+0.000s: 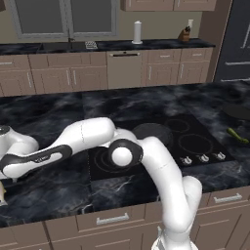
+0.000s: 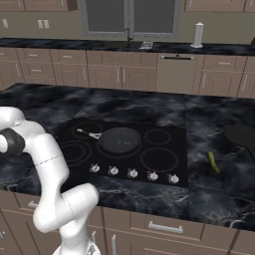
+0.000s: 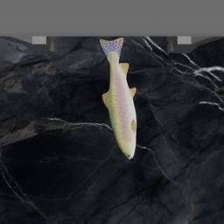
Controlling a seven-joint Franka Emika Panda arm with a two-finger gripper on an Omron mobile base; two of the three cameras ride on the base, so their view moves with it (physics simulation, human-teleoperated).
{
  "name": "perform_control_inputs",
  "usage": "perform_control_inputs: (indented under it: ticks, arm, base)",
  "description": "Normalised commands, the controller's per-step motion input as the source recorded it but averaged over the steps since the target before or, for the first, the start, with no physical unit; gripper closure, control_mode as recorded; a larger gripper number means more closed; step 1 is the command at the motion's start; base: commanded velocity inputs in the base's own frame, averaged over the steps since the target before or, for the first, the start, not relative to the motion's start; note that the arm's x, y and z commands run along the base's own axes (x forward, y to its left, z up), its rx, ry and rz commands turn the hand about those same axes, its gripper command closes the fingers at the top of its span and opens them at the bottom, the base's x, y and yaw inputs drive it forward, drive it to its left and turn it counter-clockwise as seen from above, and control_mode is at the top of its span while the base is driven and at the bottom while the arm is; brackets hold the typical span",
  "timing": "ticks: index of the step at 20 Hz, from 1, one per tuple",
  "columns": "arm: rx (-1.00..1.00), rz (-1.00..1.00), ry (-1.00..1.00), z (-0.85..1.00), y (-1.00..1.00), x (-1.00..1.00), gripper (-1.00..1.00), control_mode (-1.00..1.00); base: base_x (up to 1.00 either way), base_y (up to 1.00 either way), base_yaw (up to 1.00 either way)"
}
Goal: Place both pans onto different burners. Then place the squash and the fish on different pans.
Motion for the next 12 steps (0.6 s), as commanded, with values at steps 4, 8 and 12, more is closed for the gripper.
perform_control_inputs:
  ticks: [4,8,12]
  arm:
    - [0.0,0.0,0.0,-0.17,0.14,0.07,-1.0,-1.0]
    - [0.0,0.0,0.0,-0.12,0.04,0.11,-1.0,-1.0]
    - [0.0,0.0,0.0,-0.03,0.0,0.13,-1.0,-1.0]
  base:
    - [0.0,0.0,0.0]
    - [0.0,0.0,0.0]
    - [0.0,0.0,0.0]
